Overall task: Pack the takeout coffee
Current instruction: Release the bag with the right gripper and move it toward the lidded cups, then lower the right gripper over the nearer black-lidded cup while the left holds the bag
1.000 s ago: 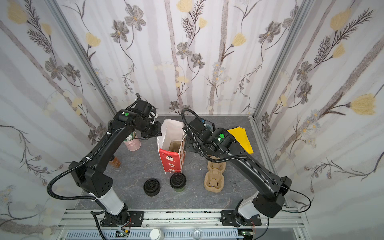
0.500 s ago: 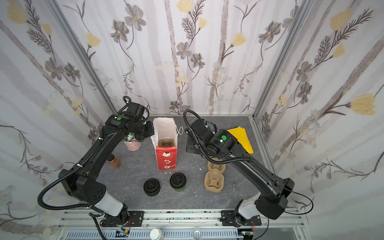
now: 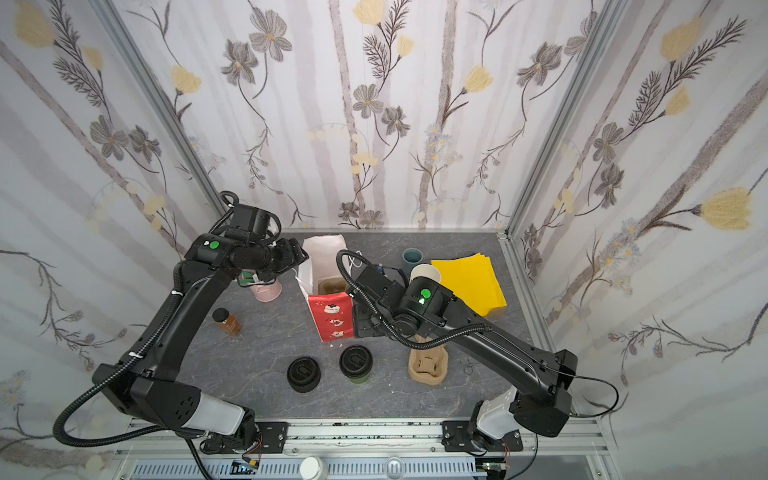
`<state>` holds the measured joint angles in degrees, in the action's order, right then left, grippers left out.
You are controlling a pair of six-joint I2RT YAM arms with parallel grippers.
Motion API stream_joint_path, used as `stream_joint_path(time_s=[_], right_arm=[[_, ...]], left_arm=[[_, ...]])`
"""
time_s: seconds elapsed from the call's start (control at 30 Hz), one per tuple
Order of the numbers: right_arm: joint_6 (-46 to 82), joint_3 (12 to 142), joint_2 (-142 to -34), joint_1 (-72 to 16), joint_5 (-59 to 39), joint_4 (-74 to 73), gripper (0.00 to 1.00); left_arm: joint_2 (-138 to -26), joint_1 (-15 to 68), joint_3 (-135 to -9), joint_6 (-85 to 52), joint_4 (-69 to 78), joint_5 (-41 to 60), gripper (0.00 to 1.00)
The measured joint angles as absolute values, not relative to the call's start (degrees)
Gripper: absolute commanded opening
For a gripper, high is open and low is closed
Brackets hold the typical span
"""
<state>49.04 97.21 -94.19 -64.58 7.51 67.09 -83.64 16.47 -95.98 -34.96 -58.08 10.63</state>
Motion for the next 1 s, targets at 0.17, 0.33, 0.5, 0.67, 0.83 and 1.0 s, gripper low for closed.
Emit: stream_joint_path(time_s=[0.17,0.33,0.5,0.67,0.83,1.0], right_arm=[[47.6,97.7,-98.3,-70.7,6.3,67.1,0.74],[39.4,97.4,-100.1,-72.6,6.7,66.2,0.77],[24.3,92.3,-99.0,-71.6,8.4,62.1,0.77],[6.3,82.2,-91.1,-70.2,7.8,55.7,0.78],[-9.9,75.7,-86.3,-67.6,5.9,50.9,0.78],[-18.2,72.8,-84.8,-63.0,1.6,49.7,0.78]], left_arm=[[-78.6,14.0,-92.9,-36.4,-56.9,11.1,0.79],[-73.5,11.3,-89.0,-37.5,-55.5,11.9,0.79],[-70.4,8.1,-87.0,-37.7,-53.8,12.6,0.79],[-69.0,5.8,-86.2,-37.7,-52.2,13.6,0.79],[-68.0,4.4,-85.0,-37.7,-52.0,14.0,0.79],[-67.4,4.0,-83.9,-37.7,-50.7,14.2,0.79]])
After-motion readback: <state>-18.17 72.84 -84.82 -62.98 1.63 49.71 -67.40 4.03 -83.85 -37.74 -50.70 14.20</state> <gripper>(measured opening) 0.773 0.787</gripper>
